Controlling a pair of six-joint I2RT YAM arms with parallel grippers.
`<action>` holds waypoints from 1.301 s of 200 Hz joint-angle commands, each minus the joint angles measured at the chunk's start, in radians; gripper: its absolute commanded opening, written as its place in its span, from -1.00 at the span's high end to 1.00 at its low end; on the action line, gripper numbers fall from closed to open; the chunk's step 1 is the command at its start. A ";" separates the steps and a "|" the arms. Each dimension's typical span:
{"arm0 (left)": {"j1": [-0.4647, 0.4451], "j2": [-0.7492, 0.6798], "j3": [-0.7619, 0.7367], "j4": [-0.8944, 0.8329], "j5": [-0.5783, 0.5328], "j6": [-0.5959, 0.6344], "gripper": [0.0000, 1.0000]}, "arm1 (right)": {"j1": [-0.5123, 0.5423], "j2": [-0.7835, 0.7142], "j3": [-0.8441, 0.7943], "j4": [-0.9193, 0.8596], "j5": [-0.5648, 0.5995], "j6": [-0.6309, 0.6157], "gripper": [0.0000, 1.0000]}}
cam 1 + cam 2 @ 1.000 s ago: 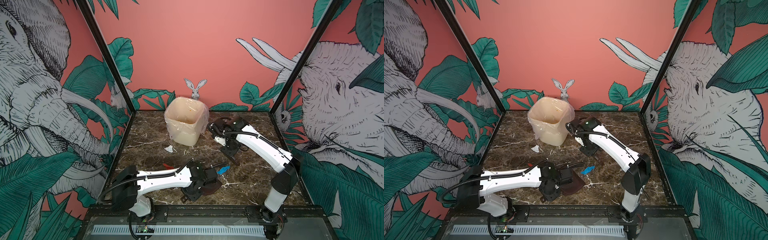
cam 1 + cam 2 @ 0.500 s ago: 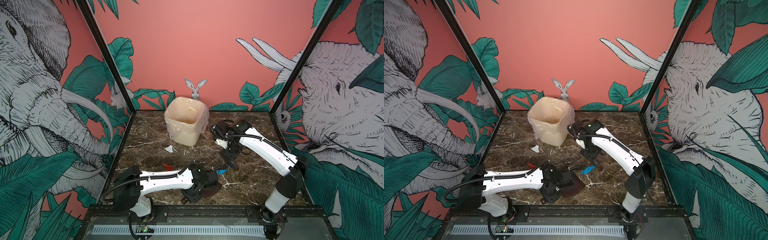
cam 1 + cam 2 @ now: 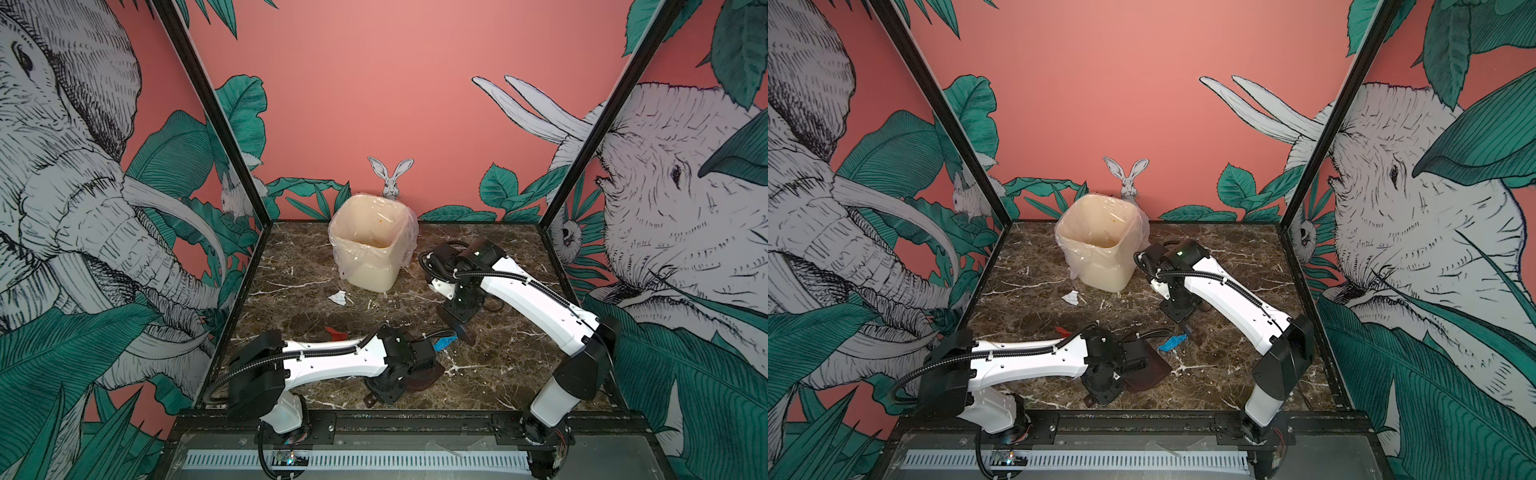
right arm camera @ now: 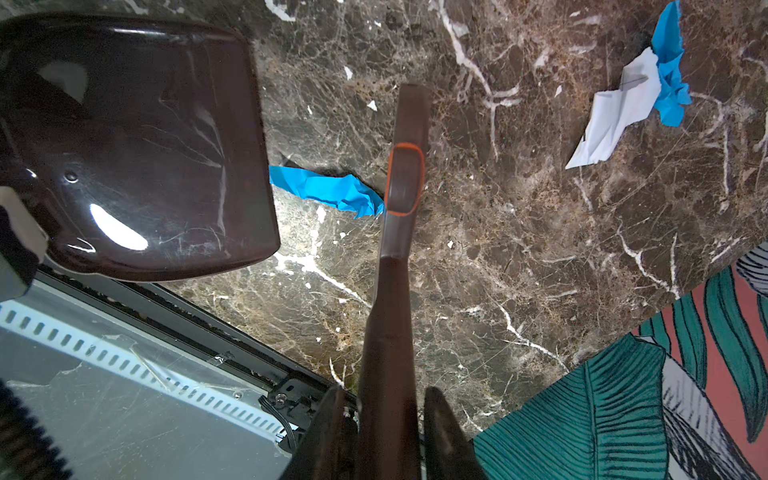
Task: Sweep away the paper scraps from the table
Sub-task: 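Push the brush with the right gripper, sweeping the blue scrap into the dustpan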
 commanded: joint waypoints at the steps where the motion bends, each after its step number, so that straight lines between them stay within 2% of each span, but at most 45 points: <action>1: 0.004 -0.012 -0.016 0.002 0.000 0.004 1.00 | 0.007 -0.029 -0.006 -0.008 -0.007 0.017 1.00; 70: 0.006 -0.005 -0.017 0.007 -0.004 0.009 1.00 | 0.031 -0.035 0.002 -0.005 -0.086 0.031 1.00; 116: 0.007 -0.009 -0.019 0.003 -0.007 0.010 1.00 | 0.077 -0.065 0.045 0.030 -0.279 0.045 1.00; 137: 0.009 -0.012 -0.020 0.003 -0.009 0.007 1.00 | 0.079 -0.122 0.053 0.041 -0.318 0.054 1.00; 205: 0.009 -0.018 -0.008 -0.004 -0.028 0.005 1.00 | 0.024 -0.151 0.043 -0.002 -0.103 0.056 1.00; 233: 0.009 -0.053 -0.002 0.001 -0.086 0.001 1.00 | -0.014 -0.175 0.035 0.005 -0.039 0.063 1.00; 260: 0.007 -0.106 0.004 -0.002 -0.161 -0.007 1.00 | -0.075 -0.226 0.004 0.036 -0.027 0.076 1.00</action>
